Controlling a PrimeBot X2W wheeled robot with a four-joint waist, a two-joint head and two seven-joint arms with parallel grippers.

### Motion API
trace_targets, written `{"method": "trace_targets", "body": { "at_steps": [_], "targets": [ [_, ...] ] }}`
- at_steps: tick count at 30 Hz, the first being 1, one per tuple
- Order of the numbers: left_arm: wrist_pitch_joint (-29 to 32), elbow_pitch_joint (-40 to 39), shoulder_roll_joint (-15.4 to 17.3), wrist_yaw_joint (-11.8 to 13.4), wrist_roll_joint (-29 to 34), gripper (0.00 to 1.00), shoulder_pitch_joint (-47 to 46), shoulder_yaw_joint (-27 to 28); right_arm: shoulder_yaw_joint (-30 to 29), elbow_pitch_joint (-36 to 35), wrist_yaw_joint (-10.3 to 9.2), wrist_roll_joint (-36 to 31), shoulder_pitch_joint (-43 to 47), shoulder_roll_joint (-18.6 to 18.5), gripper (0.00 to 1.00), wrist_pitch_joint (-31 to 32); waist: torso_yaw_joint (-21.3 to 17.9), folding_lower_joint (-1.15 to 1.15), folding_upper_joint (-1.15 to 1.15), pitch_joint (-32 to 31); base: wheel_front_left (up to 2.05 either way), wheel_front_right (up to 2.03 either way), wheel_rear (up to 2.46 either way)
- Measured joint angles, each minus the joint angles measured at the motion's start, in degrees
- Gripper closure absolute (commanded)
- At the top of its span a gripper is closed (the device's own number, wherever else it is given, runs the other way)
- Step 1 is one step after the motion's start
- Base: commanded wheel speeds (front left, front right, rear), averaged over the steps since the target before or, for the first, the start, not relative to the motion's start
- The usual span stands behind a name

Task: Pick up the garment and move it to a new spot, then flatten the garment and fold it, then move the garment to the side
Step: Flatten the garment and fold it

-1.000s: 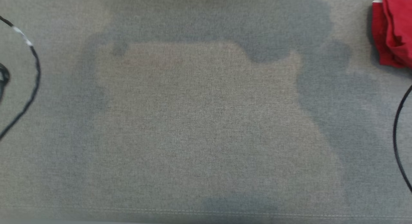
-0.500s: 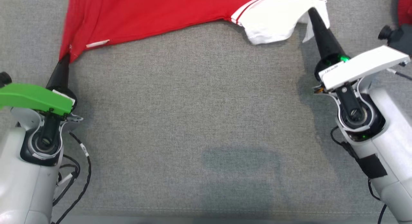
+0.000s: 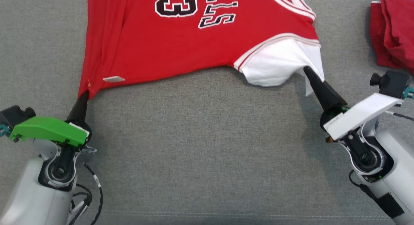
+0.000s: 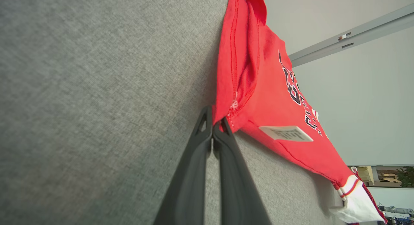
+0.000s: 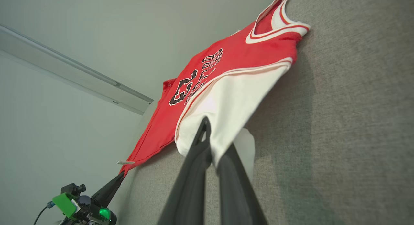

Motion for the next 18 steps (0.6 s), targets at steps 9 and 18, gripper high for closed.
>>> {"method": "trace_targets", "body": {
  "at_steps": [9,18],
  "targets": [
    [3.98,1.09,0.77,-2.05,-1.15,1.00,12.03,-3.11,1.89,-0.04,-0.33,1.57,14.95,-5.81,1.00,2.58,-0.19,0.00,0.00,-7.37,0.00,0.00,0.00],
    [6.26,-0.24,2.12,-2.09,-4.13,1.00,18.00,-2.75,2.42,-2.93,-1.20,3.16,22.13,-7.34,1.00,2.97,-0.35,0.00,0.00,-12.48,0.00,0.00,0.00]
  ]
}}
